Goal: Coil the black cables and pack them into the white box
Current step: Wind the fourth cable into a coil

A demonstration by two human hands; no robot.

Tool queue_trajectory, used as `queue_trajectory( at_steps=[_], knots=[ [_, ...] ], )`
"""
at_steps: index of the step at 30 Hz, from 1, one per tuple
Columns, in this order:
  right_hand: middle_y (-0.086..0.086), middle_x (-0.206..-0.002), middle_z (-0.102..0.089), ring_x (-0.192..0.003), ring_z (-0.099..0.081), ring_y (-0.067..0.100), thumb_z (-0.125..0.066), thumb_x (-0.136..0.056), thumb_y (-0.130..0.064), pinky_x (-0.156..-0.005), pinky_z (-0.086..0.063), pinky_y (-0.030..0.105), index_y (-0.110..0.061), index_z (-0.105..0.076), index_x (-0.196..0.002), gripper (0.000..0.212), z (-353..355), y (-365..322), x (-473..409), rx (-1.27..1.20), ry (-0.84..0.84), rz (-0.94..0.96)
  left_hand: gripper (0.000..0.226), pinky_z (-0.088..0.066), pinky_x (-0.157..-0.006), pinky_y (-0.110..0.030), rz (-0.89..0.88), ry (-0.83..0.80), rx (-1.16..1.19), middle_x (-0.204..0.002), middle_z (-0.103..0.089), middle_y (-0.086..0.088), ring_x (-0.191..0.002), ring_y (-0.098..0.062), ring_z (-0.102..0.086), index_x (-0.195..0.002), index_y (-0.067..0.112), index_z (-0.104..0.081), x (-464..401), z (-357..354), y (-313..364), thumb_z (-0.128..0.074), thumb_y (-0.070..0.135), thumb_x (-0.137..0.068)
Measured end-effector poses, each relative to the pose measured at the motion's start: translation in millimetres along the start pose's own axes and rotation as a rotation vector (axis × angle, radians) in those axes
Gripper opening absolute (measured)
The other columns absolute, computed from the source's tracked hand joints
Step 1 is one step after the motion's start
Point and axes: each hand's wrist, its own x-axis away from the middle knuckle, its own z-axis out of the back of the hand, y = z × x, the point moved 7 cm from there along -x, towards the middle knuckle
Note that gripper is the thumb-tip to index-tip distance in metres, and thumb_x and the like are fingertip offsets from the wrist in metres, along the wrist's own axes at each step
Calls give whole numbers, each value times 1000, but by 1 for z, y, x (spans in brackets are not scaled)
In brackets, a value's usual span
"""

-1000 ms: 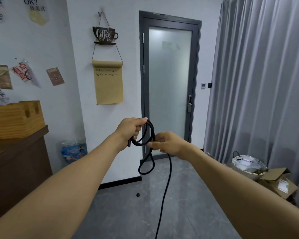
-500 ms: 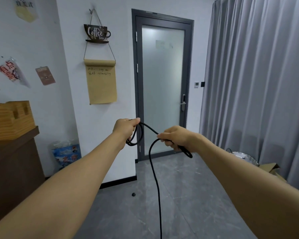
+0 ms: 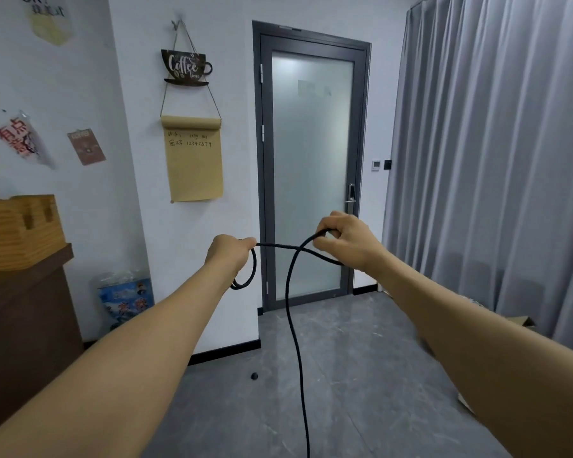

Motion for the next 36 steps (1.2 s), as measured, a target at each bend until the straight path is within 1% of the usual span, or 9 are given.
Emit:
queue_trajectory(
  at_steps=[6,12,17,20,23,26,29,31,36],
  knots=[
    [-3,-74,-43,-72,-46,14,-57,-89,-23,-76,-39,30,-13,-52,-49,41,8,-17,4,-182,13,14,30,-32,-57,-27,37,56,-70,-66,-42,-6,-60,-23,-40,-74,6,-43,0,-3,-5,-57,28,-90],
    [-6,-70,-35,-82,-38,13,-65,-76,-10,-70,-39,27,-13,-41,-46,38,-1,27,20,310,-189,5,32,-31,-56,-26,-9,126,37,-64,-41,-4,-57,-23,-39,-68,9,-41,-1,2,22,-56,26,-90],
    [-8,-82,-42,-89,-38,13,-69,-77,-15,-69,-36,20,-15,-52,-74,17,5,57,31,374,-199,-33,34,-29,-57,-27,-78,77,107,-64,-37,-3,-59,-23,-36,-66,12,-38,0,4,38,-58,30,-87],
    [-2,-95,-44,-89,-44,19,-73,-76,-13,-67,-39,21,-19,-44,-102,40,8,74,33,381,-228,-140,34,-27,-54,-27,-188,-35,201,-59,-33,0,-51,-19,-29,-66,15,-40,6,-3,48,-61,30,-87],
    [5,-114,-50,-105,-46,22,-66,-80,0,-83,-46,29,-16,-40,-129,58,5,80,37,502,-300,-146,36,-26,-44,-21,-260,-156,320,-48,-29,8,-39,-9,-25,-62,18,-41,16,-8,59,-62,28,-90],
    [1,-122,-52,-117,-41,19,-54,-83,6,-74,-39,26,-17,-48,-126,49,-5,79,38,756,-377,-38,34,-25,-38,-16,-284,-205,370,-43,-27,12,-35,-5,-22,-62,19,-44,23,-8,68,-61,26,-92],
    [0,-107,-57,-105,-50,19,-68,-84,-18,-66,-35,27,-19,-53,-94,18,-10,73,37,791,-359,-42,35,-25,-37,-16,-279,-221,402,-43,-27,12,-35,-5,-22,-61,20,-45,27,-10,73,-60,24,-92],
    [2,-96,-55,-94,-54,22,-67,-84,-35,-66,-37,29,-15,-51,-77,27,-13,71,34,708,-332,-71,36,-25,-37,-16,-259,-209,418,-44,-27,11,-35,-5,-22,-61,19,-44,29,-11,71,-60,24,-92],
    [1,-77,-63,-61,-53,12,-53,-95,-33,-57,-40,20,-13,-61,-75,29,-8,67,33,129,-184,-197,34,-26,-38,-16,-173,-133,520,-47,-30,8,-36,-6,-24,-63,18,-44,25,1,63,-62,27,-91]
  ],
)
